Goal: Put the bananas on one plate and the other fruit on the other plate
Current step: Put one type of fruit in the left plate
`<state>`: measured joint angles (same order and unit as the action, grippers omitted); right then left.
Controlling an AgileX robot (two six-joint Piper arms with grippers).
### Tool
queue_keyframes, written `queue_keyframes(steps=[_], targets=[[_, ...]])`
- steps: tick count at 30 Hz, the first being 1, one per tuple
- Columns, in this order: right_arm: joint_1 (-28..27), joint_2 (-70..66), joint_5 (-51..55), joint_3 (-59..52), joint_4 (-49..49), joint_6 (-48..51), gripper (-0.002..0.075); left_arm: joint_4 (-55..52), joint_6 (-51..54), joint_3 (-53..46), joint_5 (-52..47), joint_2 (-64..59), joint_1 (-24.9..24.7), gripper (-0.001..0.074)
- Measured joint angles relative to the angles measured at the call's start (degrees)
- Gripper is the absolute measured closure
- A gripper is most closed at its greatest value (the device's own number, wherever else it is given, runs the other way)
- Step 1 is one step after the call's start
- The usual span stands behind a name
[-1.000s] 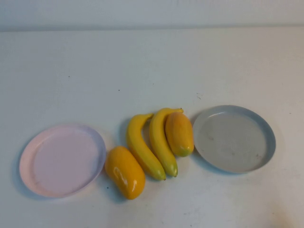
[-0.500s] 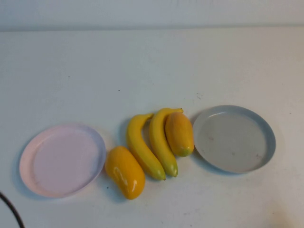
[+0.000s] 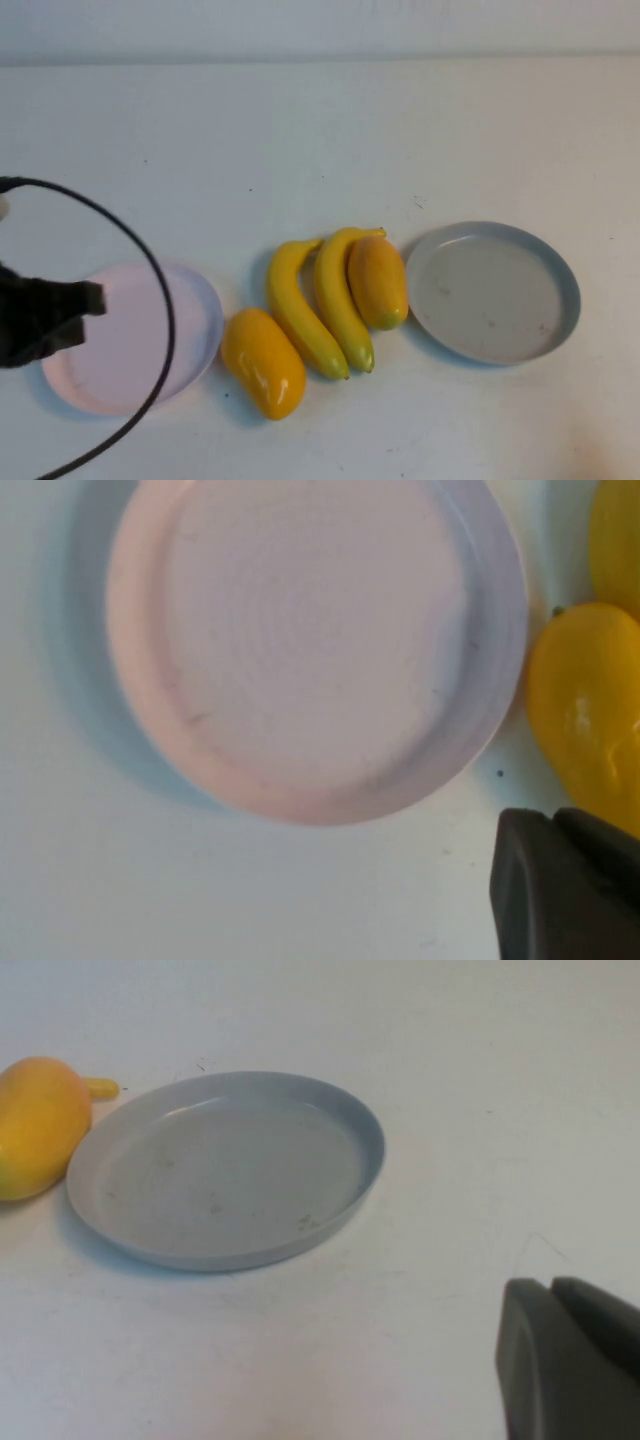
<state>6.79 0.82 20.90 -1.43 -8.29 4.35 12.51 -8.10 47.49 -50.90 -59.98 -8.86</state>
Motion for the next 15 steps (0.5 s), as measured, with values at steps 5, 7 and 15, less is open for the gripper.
queue_keyframes(steps=[5, 7, 15], targets=[[0.0, 0.0, 0.0, 0.0, 0.0, 0.0, 0.0741, 0.0, -0.3, 6.6, 0.9, -12.8, -9.0, 0.0740], [0.0, 0.0, 0.0, 0.0, 0.0, 0.0, 0.0741, -0.1, -1.1, 8.8, 1.0, -16.7, -11.9, 0.0740], [0.0, 0.0, 0.0, 0.0, 0.0, 0.0, 0.0741, -0.6, -3.8, 15.2, 1.3, -26.9, -21.6, 0.0740]])
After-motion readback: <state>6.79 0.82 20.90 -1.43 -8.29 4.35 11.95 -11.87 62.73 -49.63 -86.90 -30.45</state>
